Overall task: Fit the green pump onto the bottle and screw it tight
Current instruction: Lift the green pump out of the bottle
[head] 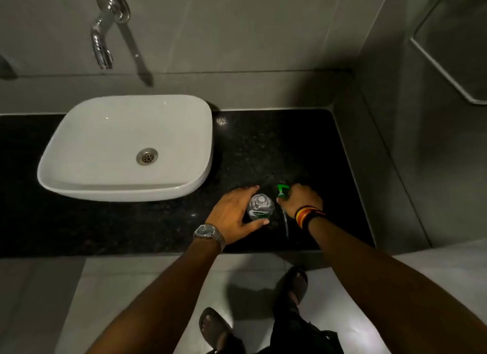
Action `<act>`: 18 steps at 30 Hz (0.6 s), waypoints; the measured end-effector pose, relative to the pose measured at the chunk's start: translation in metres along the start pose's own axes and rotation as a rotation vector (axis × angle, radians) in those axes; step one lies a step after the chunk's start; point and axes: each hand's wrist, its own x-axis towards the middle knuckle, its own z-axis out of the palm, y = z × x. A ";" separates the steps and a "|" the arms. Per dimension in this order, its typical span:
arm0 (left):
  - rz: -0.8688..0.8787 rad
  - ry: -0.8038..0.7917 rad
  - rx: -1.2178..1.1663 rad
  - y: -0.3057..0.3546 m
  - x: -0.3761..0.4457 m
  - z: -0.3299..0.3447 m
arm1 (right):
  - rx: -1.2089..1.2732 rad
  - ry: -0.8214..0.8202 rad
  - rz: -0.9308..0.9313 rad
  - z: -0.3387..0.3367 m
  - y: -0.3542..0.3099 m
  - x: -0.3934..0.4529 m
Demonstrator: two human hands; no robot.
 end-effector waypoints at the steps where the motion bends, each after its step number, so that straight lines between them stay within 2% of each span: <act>1: 0.015 0.017 -0.013 0.000 0.002 0.003 | 0.020 -0.018 0.027 -0.001 -0.002 0.001; 6: -0.014 0.060 -0.069 0.007 0.006 0.004 | 0.153 -0.022 0.097 0.001 -0.010 0.005; 9: -0.025 0.069 -0.078 0.006 0.008 0.003 | 0.456 0.009 0.102 -0.010 -0.008 0.009; 12: -0.026 0.070 -0.082 0.006 0.009 0.000 | 0.824 0.123 0.076 -0.046 -0.006 0.006; 15: -0.030 0.083 -0.104 0.006 0.009 0.000 | 1.109 0.137 -0.023 -0.083 -0.004 -0.010; 18: -0.032 0.088 -0.116 0.006 0.008 0.001 | 1.284 0.142 -0.138 -0.099 -0.009 -0.036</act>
